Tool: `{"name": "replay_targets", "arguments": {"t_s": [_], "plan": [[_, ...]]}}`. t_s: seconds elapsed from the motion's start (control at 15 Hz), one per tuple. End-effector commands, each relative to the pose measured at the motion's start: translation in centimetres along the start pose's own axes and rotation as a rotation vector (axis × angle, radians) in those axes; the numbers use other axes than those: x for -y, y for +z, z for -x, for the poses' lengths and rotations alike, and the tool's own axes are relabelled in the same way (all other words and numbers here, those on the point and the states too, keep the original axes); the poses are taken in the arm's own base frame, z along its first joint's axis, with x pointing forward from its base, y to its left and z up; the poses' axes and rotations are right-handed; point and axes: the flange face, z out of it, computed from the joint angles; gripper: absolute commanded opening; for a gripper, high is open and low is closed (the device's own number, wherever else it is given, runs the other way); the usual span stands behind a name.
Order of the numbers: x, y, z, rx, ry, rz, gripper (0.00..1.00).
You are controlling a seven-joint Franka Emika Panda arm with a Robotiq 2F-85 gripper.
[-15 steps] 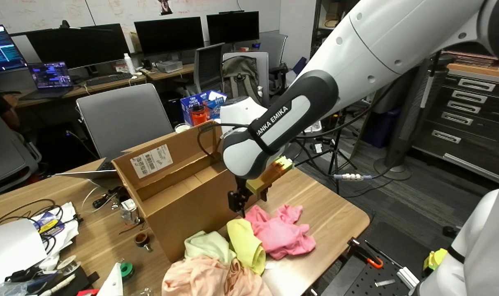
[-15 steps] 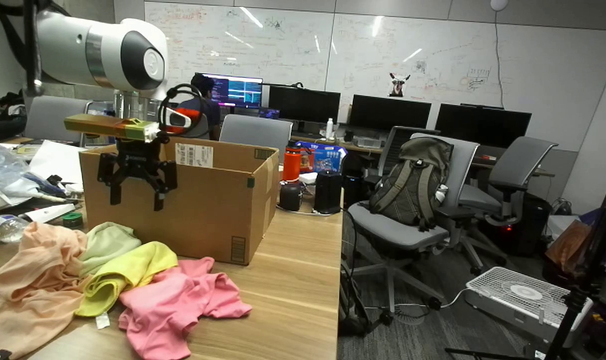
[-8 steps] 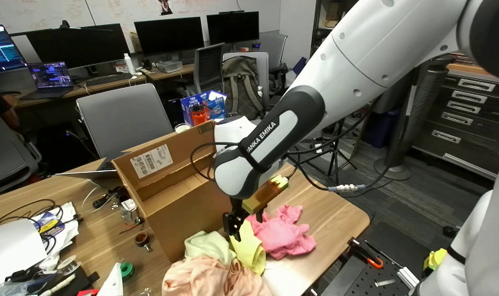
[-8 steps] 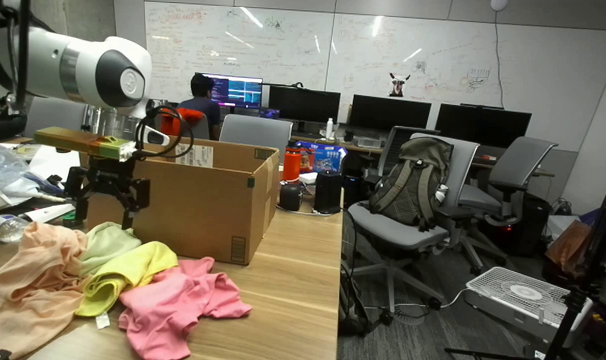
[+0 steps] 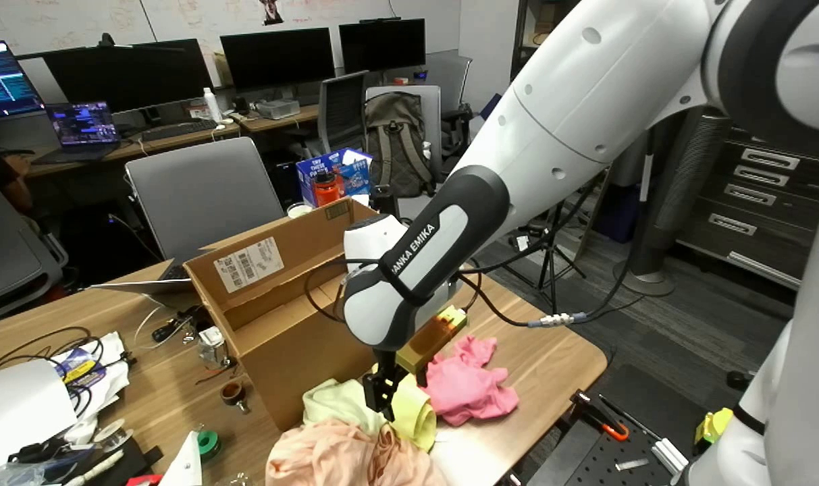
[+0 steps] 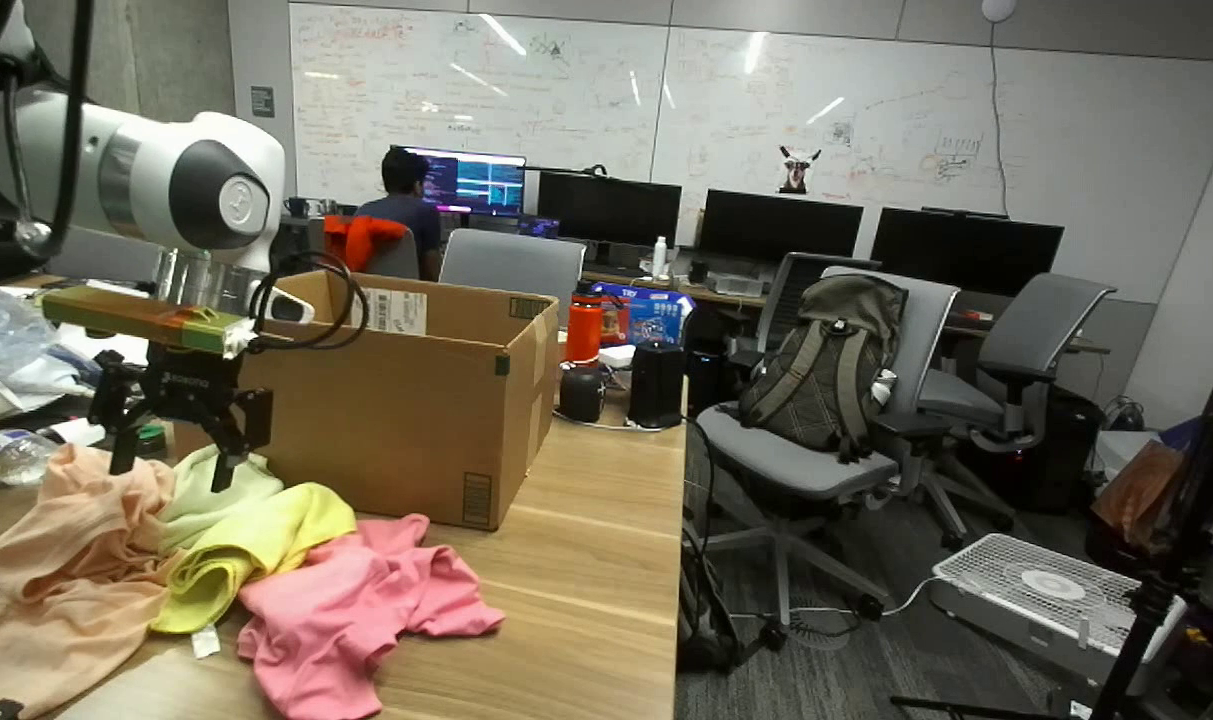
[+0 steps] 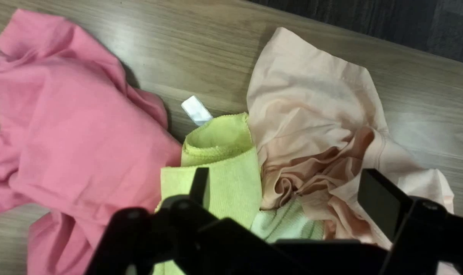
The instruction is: Put the yellow towel, the pink and peach shirt in the box and the green towel respectively
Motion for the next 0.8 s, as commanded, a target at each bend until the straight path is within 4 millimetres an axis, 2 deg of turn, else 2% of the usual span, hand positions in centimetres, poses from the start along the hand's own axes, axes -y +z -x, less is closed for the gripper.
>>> {"name": "replay_targets", "arguments": {"t_s": [0.0,0.33,0.73], "plan": [[-0.6,1.5,-0.4,-0.009,0.006,-0.010,1.00],[-0.5,3.7,-0.4,0.003,0.004,-0.005,1.00],[-1.8,5.5,-0.8,0.012,0.013,0.015,1.00]]}}
